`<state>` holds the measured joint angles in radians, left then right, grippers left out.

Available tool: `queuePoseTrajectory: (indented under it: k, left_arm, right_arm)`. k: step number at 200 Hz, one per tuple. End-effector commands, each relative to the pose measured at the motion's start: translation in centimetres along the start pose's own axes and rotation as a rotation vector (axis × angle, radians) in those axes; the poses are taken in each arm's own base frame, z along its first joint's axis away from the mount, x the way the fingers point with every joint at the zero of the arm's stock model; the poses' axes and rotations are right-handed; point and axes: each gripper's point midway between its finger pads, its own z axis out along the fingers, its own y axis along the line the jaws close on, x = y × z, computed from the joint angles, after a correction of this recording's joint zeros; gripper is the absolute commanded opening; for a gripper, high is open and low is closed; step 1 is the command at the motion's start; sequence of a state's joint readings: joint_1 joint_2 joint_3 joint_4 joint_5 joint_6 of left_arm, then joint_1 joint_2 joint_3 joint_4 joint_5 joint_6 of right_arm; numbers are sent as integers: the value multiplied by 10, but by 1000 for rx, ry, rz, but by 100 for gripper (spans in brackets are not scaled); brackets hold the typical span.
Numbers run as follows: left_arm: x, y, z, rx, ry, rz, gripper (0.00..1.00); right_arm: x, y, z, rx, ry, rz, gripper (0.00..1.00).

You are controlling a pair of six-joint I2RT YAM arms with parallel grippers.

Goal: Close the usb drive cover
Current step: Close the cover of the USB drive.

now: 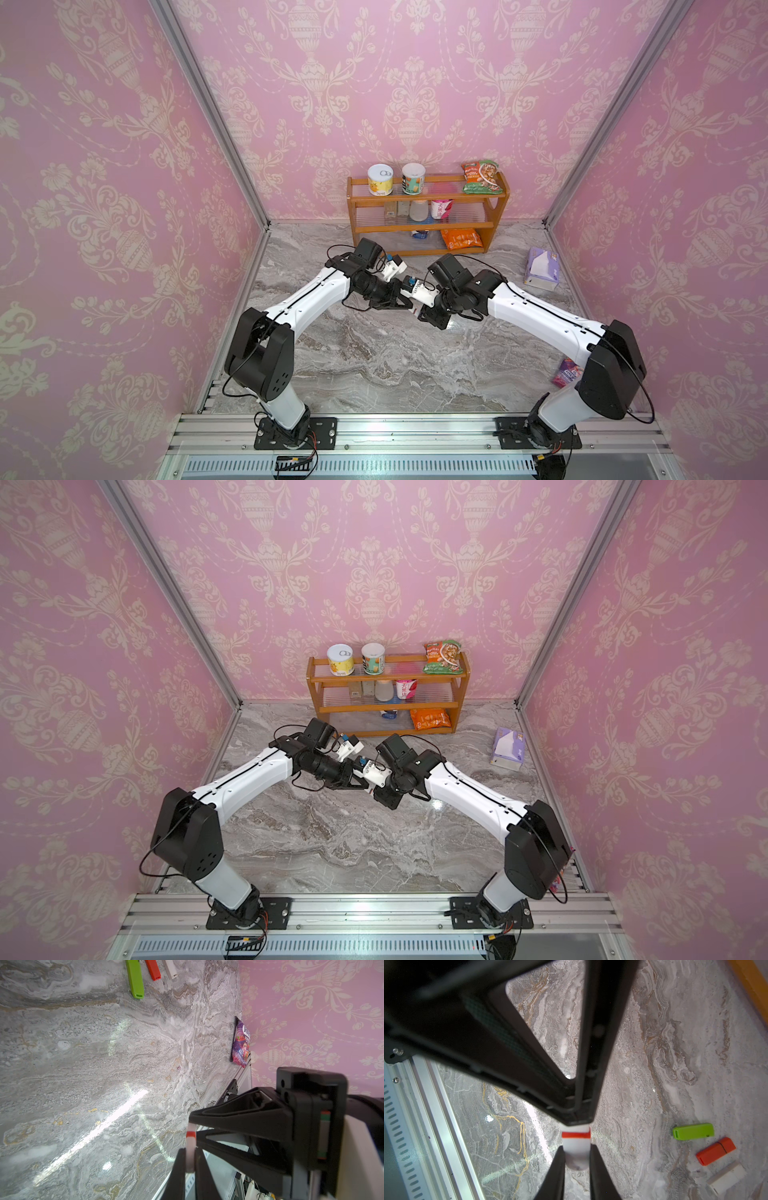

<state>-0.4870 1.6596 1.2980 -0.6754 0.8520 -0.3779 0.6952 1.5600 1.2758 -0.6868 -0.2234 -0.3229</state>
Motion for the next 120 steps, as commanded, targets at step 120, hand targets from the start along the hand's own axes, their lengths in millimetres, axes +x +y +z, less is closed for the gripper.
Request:
queuePoseTrajectory:
  k: [120]
  left_arm:
    - [60,-34,39,31,206,55,4]
  right_arm:
    - [-122,-45,-97,93,-648,-1,0]
